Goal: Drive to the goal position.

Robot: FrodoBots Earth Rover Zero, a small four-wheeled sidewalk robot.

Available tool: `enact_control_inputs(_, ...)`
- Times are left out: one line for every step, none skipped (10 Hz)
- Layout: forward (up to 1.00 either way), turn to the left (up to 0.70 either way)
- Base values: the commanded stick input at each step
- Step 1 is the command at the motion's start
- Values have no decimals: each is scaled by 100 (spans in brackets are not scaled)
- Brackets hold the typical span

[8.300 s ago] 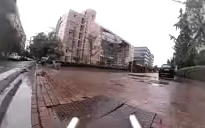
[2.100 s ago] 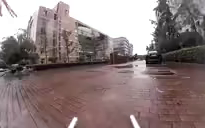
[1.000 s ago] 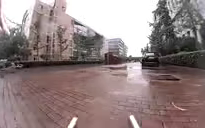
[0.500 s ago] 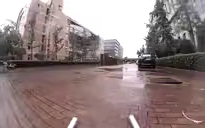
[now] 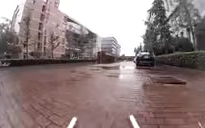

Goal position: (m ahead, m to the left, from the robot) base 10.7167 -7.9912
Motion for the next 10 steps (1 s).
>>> enact_control_inputs(70, -12)
enact_control_inputs(70, -14)
enact_control_inputs(70, -14)
enact_control_inputs(70, -14)
enact_control_inputs(70, -14)
enact_control_inputs(70, -14)
enact_control_inputs(70, -14)
enact_control_inputs(70, -14)
enact_control_inputs(70, -9)
enact_control_inputs(70, -1)
